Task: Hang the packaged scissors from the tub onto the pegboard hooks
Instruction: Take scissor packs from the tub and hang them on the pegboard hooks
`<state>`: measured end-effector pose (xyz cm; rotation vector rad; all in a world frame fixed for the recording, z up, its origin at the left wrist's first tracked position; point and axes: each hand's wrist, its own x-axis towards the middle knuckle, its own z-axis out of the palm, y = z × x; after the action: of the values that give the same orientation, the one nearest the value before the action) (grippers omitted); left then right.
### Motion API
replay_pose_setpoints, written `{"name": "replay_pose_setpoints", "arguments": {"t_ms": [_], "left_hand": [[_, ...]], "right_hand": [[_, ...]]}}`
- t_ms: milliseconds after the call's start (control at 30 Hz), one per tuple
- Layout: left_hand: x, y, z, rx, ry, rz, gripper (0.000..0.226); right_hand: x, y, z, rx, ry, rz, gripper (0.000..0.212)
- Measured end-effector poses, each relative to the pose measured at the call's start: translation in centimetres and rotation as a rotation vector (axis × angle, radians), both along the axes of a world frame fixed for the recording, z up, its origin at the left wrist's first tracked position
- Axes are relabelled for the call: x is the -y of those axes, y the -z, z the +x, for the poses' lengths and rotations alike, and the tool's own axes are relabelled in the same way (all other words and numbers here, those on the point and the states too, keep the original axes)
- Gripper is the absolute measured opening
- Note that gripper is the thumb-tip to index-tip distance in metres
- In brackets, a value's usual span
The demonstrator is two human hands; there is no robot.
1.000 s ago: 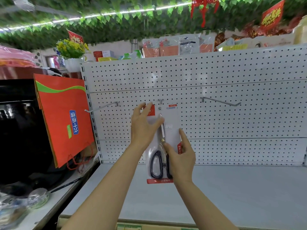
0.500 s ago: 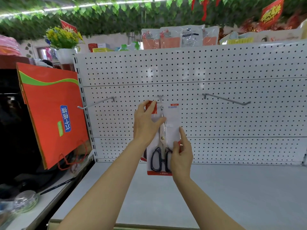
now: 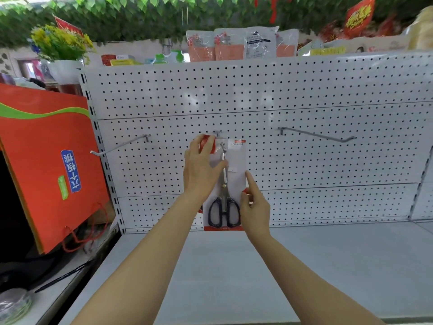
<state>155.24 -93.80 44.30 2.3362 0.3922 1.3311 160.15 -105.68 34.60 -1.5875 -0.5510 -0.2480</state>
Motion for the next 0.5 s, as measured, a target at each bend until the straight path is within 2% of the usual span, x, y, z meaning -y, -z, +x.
{"name": "replay_pose_setpoints", "arguments": {"t_ms": [267, 500], "left_hand": [[-0.8, -0.4, -0.3, -0.041, 0.036, -0.029, 0.072], [-0.6, -0.9, -0.5, -0.108, 0.198, -0.157, 0.084]], "right_hand": [[0.4, -0.1, -0.2, 0.030, 0.059, -0.062, 0.051], [0.0, 0.0, -1.0, 0.063, 0.056, -0.126, 0.049]]}}
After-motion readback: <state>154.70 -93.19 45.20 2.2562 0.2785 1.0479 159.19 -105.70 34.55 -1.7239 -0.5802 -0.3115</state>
